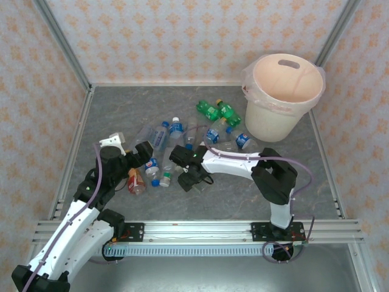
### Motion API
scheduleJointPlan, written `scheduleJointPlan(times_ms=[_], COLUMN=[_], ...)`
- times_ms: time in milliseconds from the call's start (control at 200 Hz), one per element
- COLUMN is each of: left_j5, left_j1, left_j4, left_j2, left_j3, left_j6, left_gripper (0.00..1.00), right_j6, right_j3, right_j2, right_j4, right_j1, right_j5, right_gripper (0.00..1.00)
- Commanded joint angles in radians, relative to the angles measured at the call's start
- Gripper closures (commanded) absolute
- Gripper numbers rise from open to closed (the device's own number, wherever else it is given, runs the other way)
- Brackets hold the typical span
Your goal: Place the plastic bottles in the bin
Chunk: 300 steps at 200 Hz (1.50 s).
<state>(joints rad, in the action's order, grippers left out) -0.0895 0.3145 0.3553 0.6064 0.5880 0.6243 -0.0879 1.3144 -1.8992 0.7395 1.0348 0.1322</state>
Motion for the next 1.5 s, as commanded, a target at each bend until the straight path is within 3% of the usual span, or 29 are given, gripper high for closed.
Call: scheduleJointPlan(times_ms=[0,466,876,1196,1497], left_j5=[0.011,-0.001,-0.054,-0.114,-0.211], left_j1=[0.003,0.003,0.003,0.003,0.003], left_j4=[0.008,-0.038,-0.194,-0.286,-0.372], left_j2=[-0.002,0.033,0.162,0.22,0.225], left_j3=[0.029,0.056,0.103,0.124,0.122], left_j6=[-0.028,-0.032,-0.028,-0.019,0.018], left_gripper=[0.01,0.01,0.01,0.01,0.01], right_j6=[0.01,-0.004,-0.058,-0.097,-0.128], right_j3=[-0.009,0.006,0.026,0.122,0.265], right_j2=[-0.024,0.049,0.237,0.379,0.454], right_j4=[-0.006,-0.029,-0.025,-0.034,-0.078], right_j1=[0.011,0.011,-0.01,-0.183,-0.466], right_j5=[-0.026,-0.034,-0.161,-0.183,-0.073], right_gripper=[0.24,0.49,0.49,0.49,0.5])
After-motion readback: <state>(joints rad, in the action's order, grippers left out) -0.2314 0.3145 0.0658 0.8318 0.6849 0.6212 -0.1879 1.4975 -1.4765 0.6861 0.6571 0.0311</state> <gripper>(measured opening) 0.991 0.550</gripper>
